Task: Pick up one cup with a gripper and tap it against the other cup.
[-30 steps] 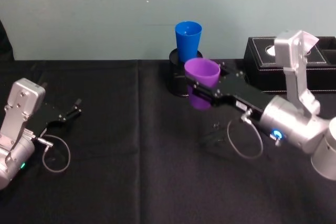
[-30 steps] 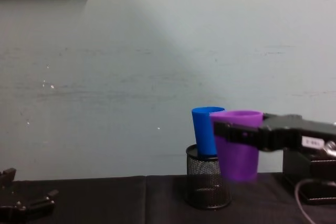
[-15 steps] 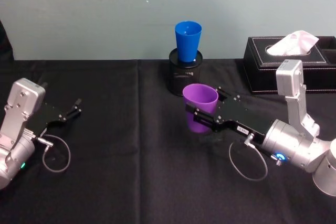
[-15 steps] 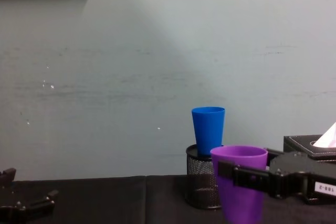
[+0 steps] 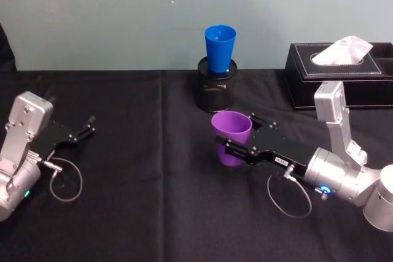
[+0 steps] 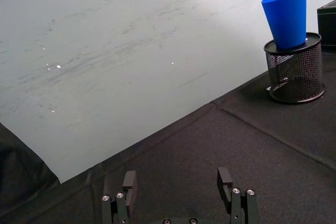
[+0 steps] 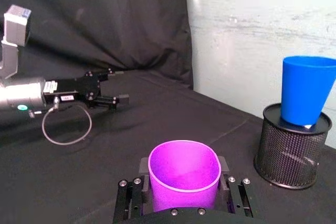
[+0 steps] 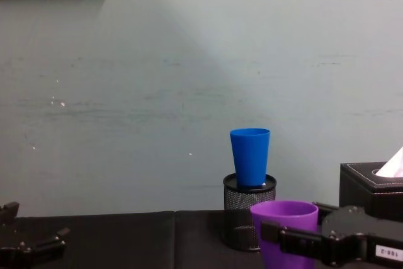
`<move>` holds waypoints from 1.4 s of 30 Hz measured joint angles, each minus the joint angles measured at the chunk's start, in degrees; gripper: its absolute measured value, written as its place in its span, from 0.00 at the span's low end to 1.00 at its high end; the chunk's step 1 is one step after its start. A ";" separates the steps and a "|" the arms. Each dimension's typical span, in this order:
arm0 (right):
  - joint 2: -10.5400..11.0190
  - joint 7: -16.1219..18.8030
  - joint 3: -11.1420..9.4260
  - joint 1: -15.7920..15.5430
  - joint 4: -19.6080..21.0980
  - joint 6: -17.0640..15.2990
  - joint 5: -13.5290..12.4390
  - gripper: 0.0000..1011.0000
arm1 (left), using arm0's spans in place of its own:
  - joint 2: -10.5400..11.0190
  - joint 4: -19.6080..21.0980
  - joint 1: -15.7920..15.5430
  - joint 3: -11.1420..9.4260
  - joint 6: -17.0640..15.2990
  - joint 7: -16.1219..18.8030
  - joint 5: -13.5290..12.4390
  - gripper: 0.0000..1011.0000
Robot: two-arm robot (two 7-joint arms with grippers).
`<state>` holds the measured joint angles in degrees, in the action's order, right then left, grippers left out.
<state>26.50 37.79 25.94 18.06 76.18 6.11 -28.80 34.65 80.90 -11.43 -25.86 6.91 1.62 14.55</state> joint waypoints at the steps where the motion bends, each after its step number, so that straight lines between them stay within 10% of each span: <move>1: 0.00 -0.04 0.18 0.13 -0.29 0.00 0.23 0.72 | 0.00 0.00 0.00 0.00 0.00 0.00 0.00 0.99; 42: -1.83 2.76 1.76 3.61 -8.70 3.47 2.59 0.72 | 0.00 0.00 0.00 0.00 0.00 0.00 0.00 0.99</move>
<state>24.67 40.55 27.71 21.67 67.48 9.58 -26.21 34.65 80.90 -11.43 -25.86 6.91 1.62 14.55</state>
